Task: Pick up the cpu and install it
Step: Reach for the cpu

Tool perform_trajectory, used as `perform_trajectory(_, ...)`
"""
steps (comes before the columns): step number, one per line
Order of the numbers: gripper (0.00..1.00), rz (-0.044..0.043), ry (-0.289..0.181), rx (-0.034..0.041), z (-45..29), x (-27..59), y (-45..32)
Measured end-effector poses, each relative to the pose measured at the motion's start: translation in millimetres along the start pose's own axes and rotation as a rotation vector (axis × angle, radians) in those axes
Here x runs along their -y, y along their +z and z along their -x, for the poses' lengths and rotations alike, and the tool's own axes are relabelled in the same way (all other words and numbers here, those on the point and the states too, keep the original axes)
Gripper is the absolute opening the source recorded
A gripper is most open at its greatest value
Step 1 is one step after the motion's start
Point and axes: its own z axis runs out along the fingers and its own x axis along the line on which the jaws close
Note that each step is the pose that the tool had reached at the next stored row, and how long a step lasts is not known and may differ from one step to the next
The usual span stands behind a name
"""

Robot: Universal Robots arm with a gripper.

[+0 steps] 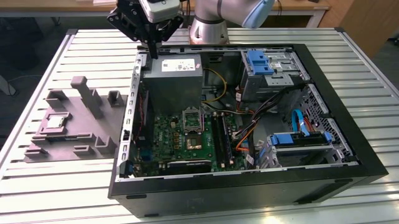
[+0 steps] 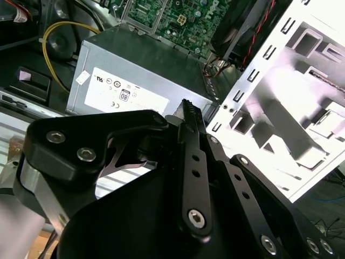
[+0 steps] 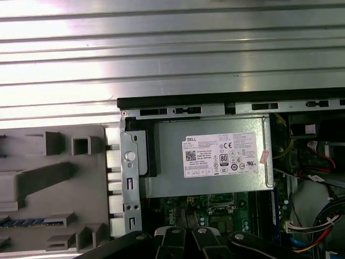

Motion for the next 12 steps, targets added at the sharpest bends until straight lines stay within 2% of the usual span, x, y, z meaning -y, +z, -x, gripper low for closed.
perform_trajectory(12, 0.11, -0.0001, 0.0, -0.0001, -3.2, 0.3, 1.6)
